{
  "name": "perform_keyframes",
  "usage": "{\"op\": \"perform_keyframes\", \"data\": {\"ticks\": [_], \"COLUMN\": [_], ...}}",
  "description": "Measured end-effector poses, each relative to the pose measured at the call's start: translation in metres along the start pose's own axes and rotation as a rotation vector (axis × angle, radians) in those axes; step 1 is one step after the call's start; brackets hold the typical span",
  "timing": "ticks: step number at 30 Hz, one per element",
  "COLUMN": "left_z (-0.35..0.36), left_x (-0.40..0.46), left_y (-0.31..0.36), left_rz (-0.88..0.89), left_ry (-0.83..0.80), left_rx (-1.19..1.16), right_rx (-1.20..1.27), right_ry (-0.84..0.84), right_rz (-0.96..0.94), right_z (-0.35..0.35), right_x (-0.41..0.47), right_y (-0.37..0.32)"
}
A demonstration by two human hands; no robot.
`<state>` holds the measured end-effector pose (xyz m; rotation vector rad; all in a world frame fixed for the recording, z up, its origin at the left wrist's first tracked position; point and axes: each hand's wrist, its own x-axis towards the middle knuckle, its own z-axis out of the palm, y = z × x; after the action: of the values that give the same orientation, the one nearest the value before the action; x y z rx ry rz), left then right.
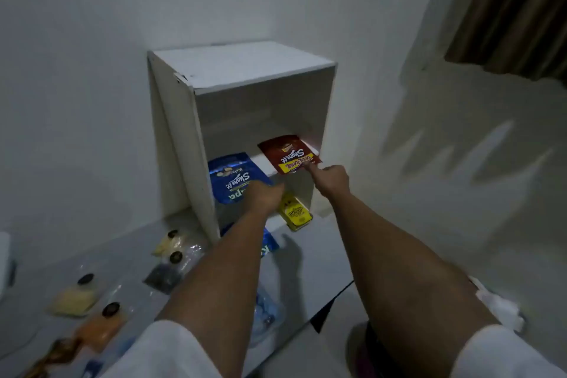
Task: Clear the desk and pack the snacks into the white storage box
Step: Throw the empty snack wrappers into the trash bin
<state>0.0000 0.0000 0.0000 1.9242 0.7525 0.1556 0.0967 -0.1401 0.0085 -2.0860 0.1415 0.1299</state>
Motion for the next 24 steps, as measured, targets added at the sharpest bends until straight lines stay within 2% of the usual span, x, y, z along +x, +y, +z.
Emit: {"op": "perform_keyframes", "data": {"ticks": [2,6,10,14,19,24], "left_z": [0.019,0.041,0.043,0.038,0.033,0.027], "left_x": [0.015,0.038,0.060,0.068,0.066,0.053], "left_y": [-0.010,-0.038,-0.047,-0.042,-0.038,-0.049], "left_rz": [-0.096,-0.262,-0.388,-0.385,-0.372,-0.325], "left_ry": [0.015,0.056,0.046,0.168,0.274,0.321], "left_rx": [-0.162,-0.386,-0.676,-0.921,-0.999,-0.916], "right_rx": [0.166,0.316,0.452,0.502,0.487,0.665], "right_ry": [-0.051,-0.186,-0.201,-0.195,-0.183,-0.167], "right_rz": [0.152,0.296,0.340,0.333,0.265,0.311], "right_z": [0.020,0.039,0.059,0.075,0.081,0.058], "right_x": [0.046,0.077,0.116,0.134,0.140,0.106], "right_y": [0.023,0.029,0.028,0.027,0.026,0.026]}}
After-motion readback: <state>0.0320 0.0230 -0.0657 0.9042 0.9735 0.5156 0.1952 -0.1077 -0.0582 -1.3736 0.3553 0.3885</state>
